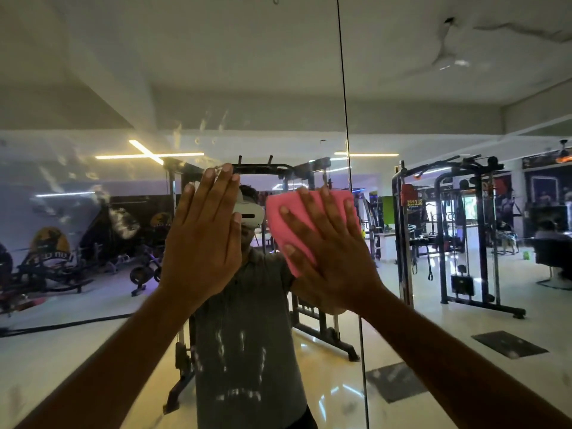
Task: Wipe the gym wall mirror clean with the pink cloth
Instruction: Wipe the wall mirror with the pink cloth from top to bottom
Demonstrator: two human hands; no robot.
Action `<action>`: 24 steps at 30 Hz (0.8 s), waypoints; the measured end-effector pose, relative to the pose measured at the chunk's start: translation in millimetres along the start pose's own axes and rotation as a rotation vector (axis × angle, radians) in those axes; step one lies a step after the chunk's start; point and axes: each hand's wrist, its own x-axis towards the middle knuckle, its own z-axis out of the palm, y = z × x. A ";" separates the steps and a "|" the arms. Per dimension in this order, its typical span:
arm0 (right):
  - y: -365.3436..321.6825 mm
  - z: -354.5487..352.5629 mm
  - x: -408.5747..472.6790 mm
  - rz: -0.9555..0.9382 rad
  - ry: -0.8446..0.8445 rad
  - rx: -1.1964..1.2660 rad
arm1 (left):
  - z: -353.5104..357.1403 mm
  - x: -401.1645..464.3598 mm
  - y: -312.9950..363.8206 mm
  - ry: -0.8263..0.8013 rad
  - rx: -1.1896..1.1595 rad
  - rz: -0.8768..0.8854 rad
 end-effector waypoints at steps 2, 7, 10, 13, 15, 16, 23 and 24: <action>26.8 -4.1 -4.8 0.037 0.004 -0.041 | 0.6 -0.1 0.9 0.004 0.009 -0.008; 22.6 -14.0 76.6 0.317 0.128 -0.006 | 3.1 2.8 12.5 -0.008 0.007 -0.057; -4.2 -4.3 58.3 0.100 0.064 -0.023 | 3.1 1.1 17.0 -0.007 0.017 -0.068; 18.0 -4.6 1.8 -0.075 -0.017 -0.058 | 2.0 0.1 13.7 -0.018 0.027 -0.041; 43.0 -10.7 6.5 0.003 -0.007 -0.056 | 1.9 0.1 12.5 -0.027 0.030 -0.048; 46.6 -13.0 19.6 0.084 0.012 -0.030 | 1.8 0.5 13.6 -0.030 0.034 -0.051; 29.4 -9.5 30.0 -0.153 0.010 -0.048 | -1.6 -2.3 13.5 -0.035 0.005 -0.051; 37.4 -11.4 33.5 -0.073 0.041 -0.047 | -2.0 -2.6 12.8 -0.033 0.001 -0.049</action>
